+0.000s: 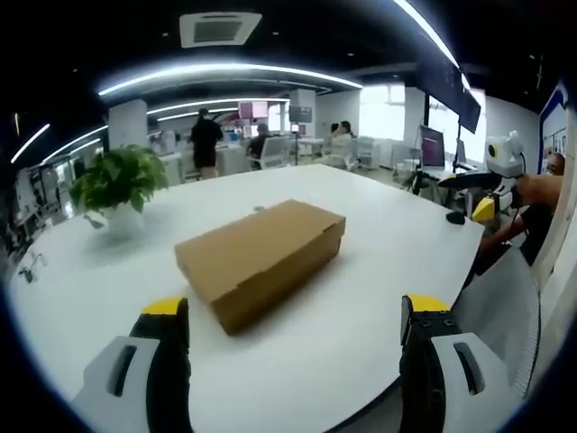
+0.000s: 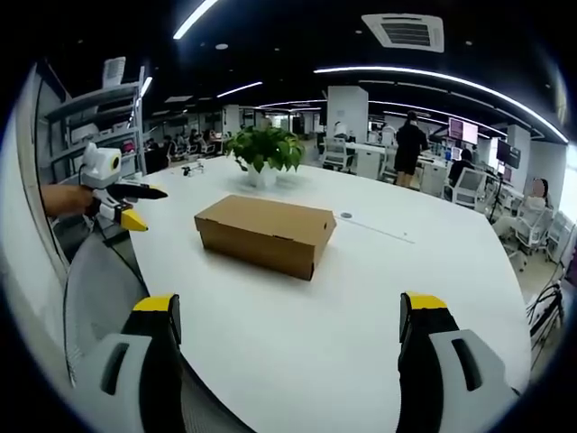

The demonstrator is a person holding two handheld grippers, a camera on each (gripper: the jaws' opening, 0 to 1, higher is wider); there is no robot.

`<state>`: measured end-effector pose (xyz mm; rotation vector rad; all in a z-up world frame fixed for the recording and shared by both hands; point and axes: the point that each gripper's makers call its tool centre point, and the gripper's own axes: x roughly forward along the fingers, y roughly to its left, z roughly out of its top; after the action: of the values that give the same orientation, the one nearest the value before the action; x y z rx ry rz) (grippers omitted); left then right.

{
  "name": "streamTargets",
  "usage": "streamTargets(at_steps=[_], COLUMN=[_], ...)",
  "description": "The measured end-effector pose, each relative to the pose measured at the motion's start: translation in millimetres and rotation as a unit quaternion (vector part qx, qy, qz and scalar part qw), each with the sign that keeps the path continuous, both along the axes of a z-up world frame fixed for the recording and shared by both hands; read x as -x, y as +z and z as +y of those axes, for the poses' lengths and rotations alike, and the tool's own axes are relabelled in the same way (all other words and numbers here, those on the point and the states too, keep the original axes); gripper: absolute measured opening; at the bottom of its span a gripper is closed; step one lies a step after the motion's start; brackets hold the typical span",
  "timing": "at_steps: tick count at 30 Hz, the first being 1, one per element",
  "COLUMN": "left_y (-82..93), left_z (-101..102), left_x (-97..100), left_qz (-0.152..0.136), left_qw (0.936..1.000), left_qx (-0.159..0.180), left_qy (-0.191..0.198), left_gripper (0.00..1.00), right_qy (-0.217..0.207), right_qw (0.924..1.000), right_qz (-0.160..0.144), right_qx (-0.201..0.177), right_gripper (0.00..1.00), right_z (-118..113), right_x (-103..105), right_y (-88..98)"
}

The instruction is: Operate the shoe box by opening the lid, removing the specified soft item, and placing it in the target area until the item is outside and the box remains undamaged.

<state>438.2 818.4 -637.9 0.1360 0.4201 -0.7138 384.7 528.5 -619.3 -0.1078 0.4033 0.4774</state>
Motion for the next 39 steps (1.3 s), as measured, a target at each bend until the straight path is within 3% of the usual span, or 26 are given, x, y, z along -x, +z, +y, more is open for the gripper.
streamTargets(at_steps=[18,39], left_y=[-10.3,-28.9], left_z=[-0.1,13.5], left_x=[-12.9,-45.2], left_qz=[0.009,0.023], left_qw=[0.9997,0.9982], left_qx=[-0.018,-0.039], left_qy=[0.010,0.038], left_gripper=[0.99,0.96], right_qy=[0.027,0.072], right_qw=[0.9995,0.9967], right_qz=[-0.002,0.007], right_qx=[0.017,0.036], right_gripper=[0.96,0.96], right_z=[1.9,6.7], right_x=[-18.5,-51.7], right_y=[-0.4,-18.8])
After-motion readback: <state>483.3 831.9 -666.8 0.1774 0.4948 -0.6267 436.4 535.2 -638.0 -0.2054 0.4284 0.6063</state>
